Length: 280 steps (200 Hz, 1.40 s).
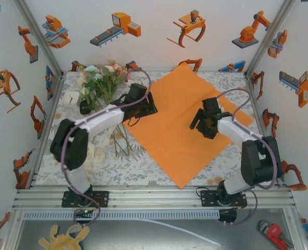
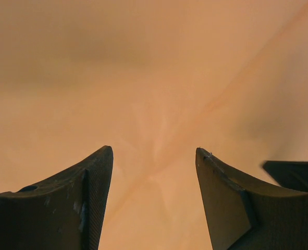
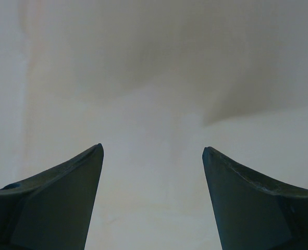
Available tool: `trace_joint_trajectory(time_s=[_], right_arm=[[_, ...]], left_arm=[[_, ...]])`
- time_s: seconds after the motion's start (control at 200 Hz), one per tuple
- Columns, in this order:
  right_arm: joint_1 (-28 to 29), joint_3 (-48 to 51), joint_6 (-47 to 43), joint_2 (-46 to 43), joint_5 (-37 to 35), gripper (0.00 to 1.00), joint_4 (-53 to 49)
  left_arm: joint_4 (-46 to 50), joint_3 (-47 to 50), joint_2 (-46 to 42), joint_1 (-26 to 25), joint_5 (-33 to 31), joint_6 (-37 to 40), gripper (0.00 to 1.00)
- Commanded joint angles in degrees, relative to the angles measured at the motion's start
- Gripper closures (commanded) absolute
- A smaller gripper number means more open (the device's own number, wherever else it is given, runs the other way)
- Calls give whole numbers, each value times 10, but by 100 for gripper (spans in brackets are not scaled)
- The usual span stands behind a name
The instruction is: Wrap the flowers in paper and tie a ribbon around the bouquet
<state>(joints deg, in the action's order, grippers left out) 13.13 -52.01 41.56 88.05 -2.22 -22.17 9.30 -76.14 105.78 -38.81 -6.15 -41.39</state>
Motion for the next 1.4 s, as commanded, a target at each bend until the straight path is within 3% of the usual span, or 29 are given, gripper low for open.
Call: trace_joint_trajectory(time_s=[0.0,0.18,0.38,0.781,0.986,1.081,1.161,1.251,1.397], right_arm=[[-23,-27,-56,29,8,29,-7],[-41,-31,-50,63,21,29,-4],[-81,-39,-61,94,26,29,7],[-109,-97,-122,121,56,27,-37],[-109,-138,-132,77,74,27,-86],[-100,-159,-135,17,96,25,-100],[-79,-165,-135,-38,99,23,-95],[-56,-170,-118,-80,112,23,-98],[15,-168,-98,-122,79,24,-110]], left_arm=[[17,-33,76,12,-42,20,38],[24,-76,151,15,-36,20,38],[18,-125,208,18,28,17,40],[20,-63,149,25,1,-44,41],[15,-93,115,36,37,-23,40],[-6,-88,48,37,48,7,36],[6,-81,-27,40,12,42,33],[90,-97,-85,57,-68,64,33],[213,-122,-101,120,-164,74,39]])
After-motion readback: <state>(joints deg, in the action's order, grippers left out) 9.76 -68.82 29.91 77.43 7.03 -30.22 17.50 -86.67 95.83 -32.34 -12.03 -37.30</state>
